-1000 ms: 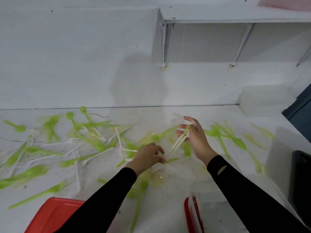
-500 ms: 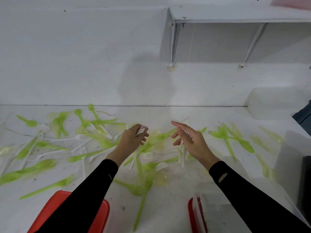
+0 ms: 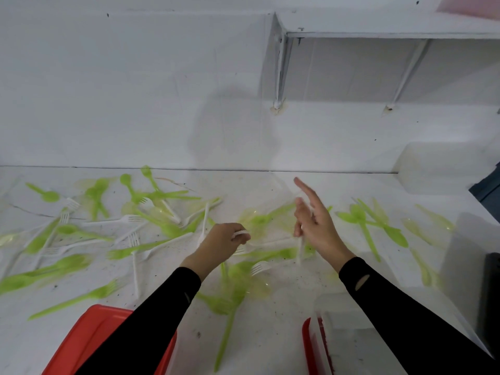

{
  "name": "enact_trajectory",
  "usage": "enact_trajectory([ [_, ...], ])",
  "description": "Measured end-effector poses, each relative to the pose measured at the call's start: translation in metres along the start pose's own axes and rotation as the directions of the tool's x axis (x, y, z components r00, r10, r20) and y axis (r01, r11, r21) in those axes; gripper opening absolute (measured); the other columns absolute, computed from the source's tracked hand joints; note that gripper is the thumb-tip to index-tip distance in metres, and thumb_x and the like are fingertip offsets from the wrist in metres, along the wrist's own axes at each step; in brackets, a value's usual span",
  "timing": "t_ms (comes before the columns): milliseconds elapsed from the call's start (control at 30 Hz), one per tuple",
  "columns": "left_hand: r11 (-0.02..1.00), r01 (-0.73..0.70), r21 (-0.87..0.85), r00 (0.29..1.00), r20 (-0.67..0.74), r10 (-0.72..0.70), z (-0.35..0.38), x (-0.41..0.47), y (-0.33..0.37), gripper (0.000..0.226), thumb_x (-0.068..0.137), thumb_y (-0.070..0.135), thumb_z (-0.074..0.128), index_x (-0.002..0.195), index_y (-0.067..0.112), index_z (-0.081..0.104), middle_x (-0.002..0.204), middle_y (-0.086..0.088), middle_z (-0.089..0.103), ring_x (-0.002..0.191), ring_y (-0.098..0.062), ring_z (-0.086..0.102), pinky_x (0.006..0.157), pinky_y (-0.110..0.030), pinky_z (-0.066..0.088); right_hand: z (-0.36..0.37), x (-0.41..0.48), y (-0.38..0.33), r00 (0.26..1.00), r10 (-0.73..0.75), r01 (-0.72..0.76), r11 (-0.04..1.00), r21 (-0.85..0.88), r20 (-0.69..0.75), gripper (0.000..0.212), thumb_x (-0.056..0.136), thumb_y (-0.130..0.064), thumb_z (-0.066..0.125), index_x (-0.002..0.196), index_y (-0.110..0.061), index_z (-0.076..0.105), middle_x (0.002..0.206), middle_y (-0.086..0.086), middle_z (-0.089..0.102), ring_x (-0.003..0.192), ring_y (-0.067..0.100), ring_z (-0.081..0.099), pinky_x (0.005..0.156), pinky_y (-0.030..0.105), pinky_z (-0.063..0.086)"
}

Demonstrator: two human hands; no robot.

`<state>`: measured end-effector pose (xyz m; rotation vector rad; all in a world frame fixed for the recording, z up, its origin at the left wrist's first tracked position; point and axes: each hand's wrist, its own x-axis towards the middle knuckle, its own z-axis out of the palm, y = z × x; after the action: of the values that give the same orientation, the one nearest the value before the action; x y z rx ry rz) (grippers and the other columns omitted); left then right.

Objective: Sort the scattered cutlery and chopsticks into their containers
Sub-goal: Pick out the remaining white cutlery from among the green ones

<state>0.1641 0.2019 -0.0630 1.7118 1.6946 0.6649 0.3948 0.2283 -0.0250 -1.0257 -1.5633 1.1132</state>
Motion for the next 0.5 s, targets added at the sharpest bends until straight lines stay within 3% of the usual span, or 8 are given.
enact_trajectory([
  [67, 0.992, 0.003, 0.125, 1.0, -0.008, -0.002, 0.002, -0.001, -0.004, 0.008, 0.086, 0.029, 0.074, 0.088, 0.021, 0.073, 0.083, 0.007, 0.065, 0.08, -0.009, 0.06, 0.075, -0.028, 0.047, 0.006, -0.005, 0.009, 0.982, 0.06, -0.039, 0.992, -0.122, 0.177, 0.024, 0.098, -0.021, 0.059, 0.121, -0.028, 0.064, 0.082, -0.014, 0.063, 0.067, 0.01, 0.059, 0.069, 0.024, 0.05],
  [100, 0.981, -0.002, 0.195, 1.0, 0.014, -0.001, 0.005, -0.002, -0.006, 0.021, 0.082, 0.035, 0.076, 0.096, 0.02, 0.072, 0.09, 0.006, 0.062, 0.087, -0.011, 0.059, 0.078, -0.029, 0.047, 0.01, -0.006, 0.015, 0.957, 0.111, -0.046, 0.971, -0.236, 0.267, 0.017, 0.094, -0.023, 0.065, 0.111, -0.022, 0.069, 0.09, -0.01, 0.068, 0.076, 0.012, 0.063, 0.072, 0.028, 0.052],
  [167, 0.952, -0.024, 0.307, 0.996, 0.093, -0.005, 0.01, -0.004, -0.013, 0.039, 0.079, 0.038, 0.078, 0.113, 0.023, 0.065, 0.106, 0.005, 0.056, 0.098, -0.014, 0.057, 0.084, -0.032, 0.048, 0.016, -0.007, 0.026, 0.872, 0.224, 0.046, 0.848, -0.527, 0.436, 0.02, 0.087, -0.035, 0.072, 0.101, -0.02, 0.071, 0.096, -0.005, 0.069, 0.089, 0.013, 0.064, 0.081, 0.036, 0.053],
  [233, 0.922, -0.063, 0.382, 0.993, 0.113, 0.021, 0.013, -0.006, -0.016, 0.042, 0.082, 0.035, 0.075, 0.121, 0.025, 0.06, 0.116, 0.004, 0.053, 0.104, -0.016, 0.057, 0.085, -0.033, 0.048, 0.02, -0.007, 0.029, 0.769, 0.335, 0.201, 0.682, -0.704, 0.544, 0.031, 0.083, -0.044, 0.071, 0.107, -0.025, 0.067, 0.103, -0.006, 0.062, 0.097, 0.014, 0.059, 0.083, 0.035, 0.049],
  [367, 0.899, -0.141, 0.415, 0.99, 0.059, 0.128, 0.015, -0.008, -0.023, 0.033, 0.089, 0.03, 0.066, 0.121, 0.023, 0.062, 0.114, 0.002, 0.058, 0.105, -0.02, 0.059, 0.081, -0.032, 0.049, 0.026, -0.01, 0.028, 0.705, 0.418, 0.359, 0.486, -0.797, 0.573, 0.041, 0.083, -0.047, 0.068, 0.119, -0.029, 0.058, 0.117, -0.006, 0.052, 0.104, 0.016, 0.055, 0.074, 0.029, 0.037],
  [500, 0.923, -0.15, 0.355, 0.98, -0.07, 0.187, 0.012, -0.007, -0.021, 0.023, 0.09, 0.028, 0.064, 0.112, 0.019, 0.066, 0.105, 0.0, 0.063, 0.099, -0.021, 0.06, 0.075, -0.034, 0.049, 0.028, -0.013, 0.027, 0.734, 0.388, 0.372, 0.457, -0.808, 0.558, 0.024, 0.09, -0.036, 0.056, 0.105, -0.018, 0.064, 0.11, 0.0, 0.06, 0.104, 0.022, 0.058, 0.07, 0.029, 0.038],
])
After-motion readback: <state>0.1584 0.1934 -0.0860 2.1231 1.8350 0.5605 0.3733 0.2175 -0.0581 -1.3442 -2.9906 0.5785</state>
